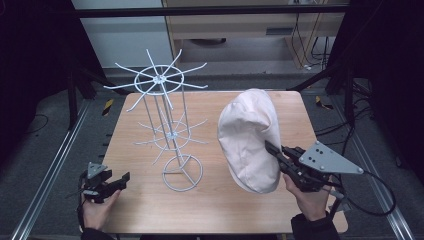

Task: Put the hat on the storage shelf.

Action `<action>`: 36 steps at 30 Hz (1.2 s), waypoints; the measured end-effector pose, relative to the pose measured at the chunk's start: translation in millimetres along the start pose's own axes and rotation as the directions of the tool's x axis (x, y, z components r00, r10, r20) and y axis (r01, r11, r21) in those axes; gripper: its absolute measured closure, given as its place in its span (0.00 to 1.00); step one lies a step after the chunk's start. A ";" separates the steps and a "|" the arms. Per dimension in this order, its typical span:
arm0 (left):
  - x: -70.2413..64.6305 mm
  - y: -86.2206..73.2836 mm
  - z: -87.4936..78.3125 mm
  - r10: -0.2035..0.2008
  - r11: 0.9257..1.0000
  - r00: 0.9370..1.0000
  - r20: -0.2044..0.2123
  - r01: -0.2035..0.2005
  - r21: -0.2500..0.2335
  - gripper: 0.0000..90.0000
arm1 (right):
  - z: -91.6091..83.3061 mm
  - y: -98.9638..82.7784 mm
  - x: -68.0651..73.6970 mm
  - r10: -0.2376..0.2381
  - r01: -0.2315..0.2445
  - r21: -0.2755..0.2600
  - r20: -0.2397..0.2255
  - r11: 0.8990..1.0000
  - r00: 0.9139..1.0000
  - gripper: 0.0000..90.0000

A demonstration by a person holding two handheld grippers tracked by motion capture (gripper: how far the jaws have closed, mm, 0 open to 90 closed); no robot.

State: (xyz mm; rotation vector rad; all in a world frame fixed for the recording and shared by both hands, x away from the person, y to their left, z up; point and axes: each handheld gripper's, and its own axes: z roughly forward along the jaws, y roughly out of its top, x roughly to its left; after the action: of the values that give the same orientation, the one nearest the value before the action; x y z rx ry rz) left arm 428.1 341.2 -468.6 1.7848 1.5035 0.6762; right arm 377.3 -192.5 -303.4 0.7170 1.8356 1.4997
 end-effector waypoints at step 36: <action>-0.1 -0.3 0.8 0.001 1.000 1.000 -0.001 -0.001 0.004 0.34 | -6.3 50.6 2.8 -0.039 0.039 -0.200 0.004 0.979 0.999 0.98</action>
State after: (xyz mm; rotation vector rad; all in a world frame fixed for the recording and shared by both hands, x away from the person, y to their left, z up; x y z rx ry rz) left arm 428.5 341.0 -469.3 1.7886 1.5059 0.6750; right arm 371.1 -184.4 -253.4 0.5811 1.6592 1.6304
